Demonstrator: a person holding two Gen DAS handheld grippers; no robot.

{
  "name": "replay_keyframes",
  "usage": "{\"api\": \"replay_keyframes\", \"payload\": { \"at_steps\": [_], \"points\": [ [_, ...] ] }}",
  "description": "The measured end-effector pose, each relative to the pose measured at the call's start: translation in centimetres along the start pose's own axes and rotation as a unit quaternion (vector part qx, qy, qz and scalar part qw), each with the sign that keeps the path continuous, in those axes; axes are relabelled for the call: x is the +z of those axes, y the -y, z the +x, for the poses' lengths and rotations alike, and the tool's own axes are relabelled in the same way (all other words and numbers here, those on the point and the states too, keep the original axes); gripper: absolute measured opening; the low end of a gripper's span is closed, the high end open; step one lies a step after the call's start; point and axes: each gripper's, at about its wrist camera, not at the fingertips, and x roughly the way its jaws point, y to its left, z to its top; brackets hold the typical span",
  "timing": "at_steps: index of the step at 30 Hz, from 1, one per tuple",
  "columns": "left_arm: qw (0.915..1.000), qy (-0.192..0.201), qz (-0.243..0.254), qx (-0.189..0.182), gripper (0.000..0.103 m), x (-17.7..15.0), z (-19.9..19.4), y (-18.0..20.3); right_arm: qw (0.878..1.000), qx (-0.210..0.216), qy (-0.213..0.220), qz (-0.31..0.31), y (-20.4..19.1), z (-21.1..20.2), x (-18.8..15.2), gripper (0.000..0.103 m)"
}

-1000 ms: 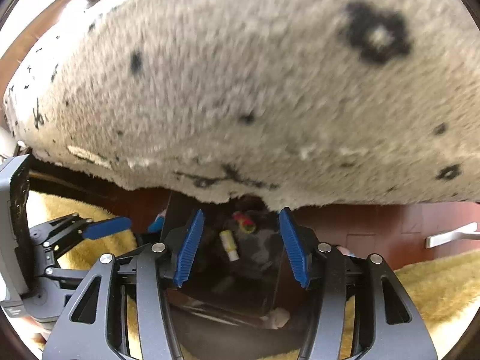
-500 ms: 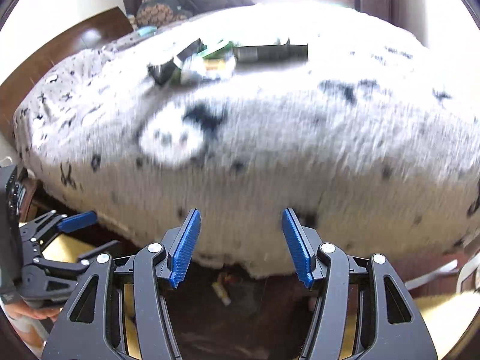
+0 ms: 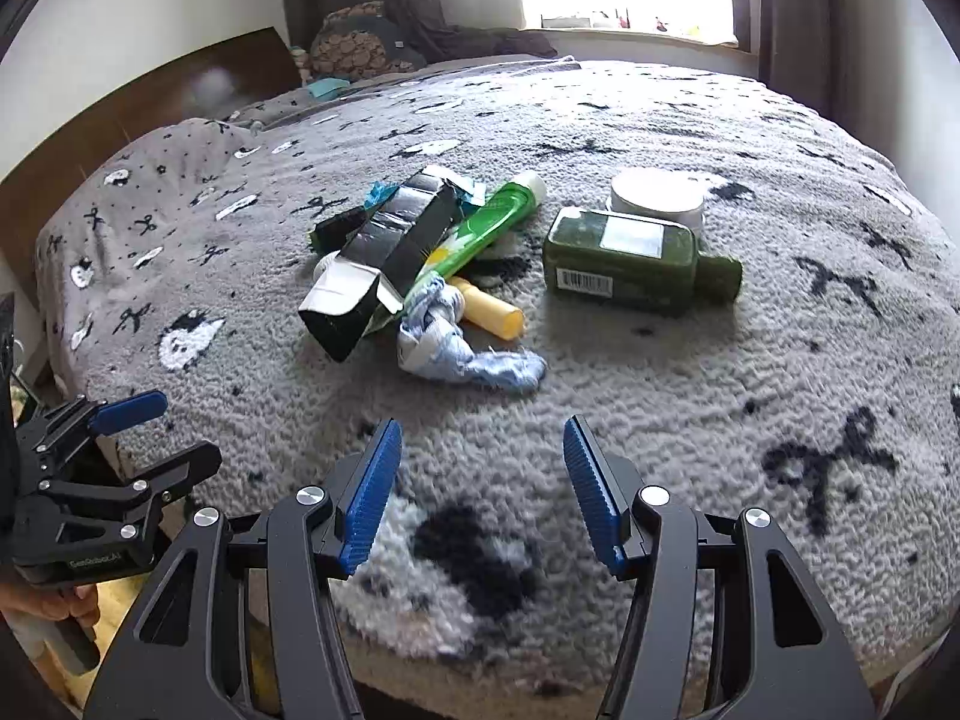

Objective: Collect trash
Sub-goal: 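Grasp the blue cloth knot with right tool while left tool grasps the white tape roll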

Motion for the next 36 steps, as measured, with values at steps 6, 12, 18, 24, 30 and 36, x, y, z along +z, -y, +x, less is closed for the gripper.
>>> {"api": "replay_keyframes", "payload": {
  "at_steps": [6, 12, 18, 24, 30, 36],
  "points": [
    [0.9999, -0.009, 0.005, 0.003, 0.077, 2.1, 1.8, -0.7, 1.0, -0.005, 0.0, -0.025, -1.2, 2.3, 1.9, 0.052],
    [0.9997, -0.014, 0.02, 0.002, 0.077, 3.2, 3.1, 0.0, 0.999, 0.004, -0.016, -0.035, -1.7, 4.6, 2.8, 0.042],
    [0.9995, -0.013, 0.029, -0.007, 0.077, 4.3, 3.8, 0.9, 0.998, 0.007, -0.034, -0.049, -2.2, 6.4, 2.9, 0.041],
    [0.999, -0.002, 0.039, -0.02, 0.076, 5.4, 4.2, 1.8, 0.999, 0.0, -0.021, -0.047, -1.2, 5.1, 3.0, 0.023],
    [0.9988, -0.001, 0.039, -0.029, 0.062, 7.0, 5.8, 2.6, 0.999, -0.026, -0.015, -0.028, 1.0, 3.0, 2.6, 0.023],
    [0.998, -0.009, 0.045, -0.044, 0.047, 7.8, 7.1, 3.4, 0.999, -0.025, -0.014, -0.019, 2.3, 2.4, 2.1, 0.023]
  ]
}}
